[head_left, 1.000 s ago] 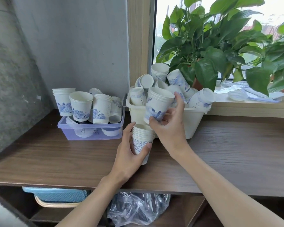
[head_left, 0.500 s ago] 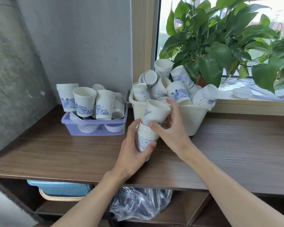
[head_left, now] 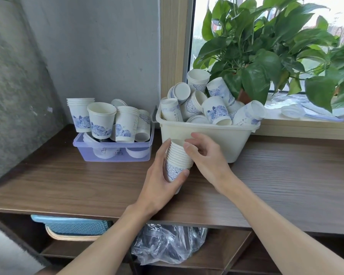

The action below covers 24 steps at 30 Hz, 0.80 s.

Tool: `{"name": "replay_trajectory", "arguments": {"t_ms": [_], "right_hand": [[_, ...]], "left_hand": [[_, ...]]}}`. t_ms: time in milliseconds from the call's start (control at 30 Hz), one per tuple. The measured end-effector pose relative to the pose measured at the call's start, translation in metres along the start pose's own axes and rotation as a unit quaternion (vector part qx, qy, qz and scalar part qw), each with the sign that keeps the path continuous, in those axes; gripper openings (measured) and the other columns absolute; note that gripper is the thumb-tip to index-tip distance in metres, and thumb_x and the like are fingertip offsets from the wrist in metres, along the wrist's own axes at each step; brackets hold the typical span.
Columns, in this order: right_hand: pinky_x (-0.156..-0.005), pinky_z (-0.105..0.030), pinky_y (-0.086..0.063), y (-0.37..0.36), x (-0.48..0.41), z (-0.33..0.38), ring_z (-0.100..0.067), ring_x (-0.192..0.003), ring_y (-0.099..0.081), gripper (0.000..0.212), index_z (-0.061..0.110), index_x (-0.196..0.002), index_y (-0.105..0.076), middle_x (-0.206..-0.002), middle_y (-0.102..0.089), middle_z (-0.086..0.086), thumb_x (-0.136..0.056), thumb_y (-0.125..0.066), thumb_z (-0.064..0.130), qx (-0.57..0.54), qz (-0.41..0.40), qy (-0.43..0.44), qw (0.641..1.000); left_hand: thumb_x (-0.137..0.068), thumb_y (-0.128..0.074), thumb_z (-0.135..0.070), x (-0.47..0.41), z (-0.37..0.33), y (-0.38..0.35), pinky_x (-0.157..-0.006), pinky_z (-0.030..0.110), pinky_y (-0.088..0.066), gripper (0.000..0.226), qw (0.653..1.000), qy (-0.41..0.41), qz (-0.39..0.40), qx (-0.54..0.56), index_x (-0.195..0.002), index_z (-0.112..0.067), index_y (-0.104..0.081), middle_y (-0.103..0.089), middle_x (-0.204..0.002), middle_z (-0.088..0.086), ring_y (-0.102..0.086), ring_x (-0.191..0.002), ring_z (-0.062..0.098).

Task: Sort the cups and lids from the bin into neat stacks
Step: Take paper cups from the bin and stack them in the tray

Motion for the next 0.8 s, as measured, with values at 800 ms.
{"name": "replay_trajectory", "arguments": {"t_ms": [800], "right_hand": [[-0.090,-0.045,-0.046,0.043,-0.094,0.035,-0.030,-0.117,-0.048,0.073,0.027,-0.147,-0.026,-0.141,-0.038,-0.007,-0.085,-0.064,0.025,0.391,-0.101,0.069,0.912]], "left_hand": [[-0.085,-0.074,-0.037,-0.002,0.000,0.001,-0.112,0.041,-0.041,0.079,1.000,-0.003,-0.003,0.022,-0.148,-0.046,-0.027,-0.051,-0.146,-0.011,-0.051,-0.133,0.012]]}}
Point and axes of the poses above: each hand's wrist, its own x-axis away from the middle knuckle, its own y-axis out of the back of the hand, z = x × y, the point moved 1 cm from there along -x, towards the middle knuckle
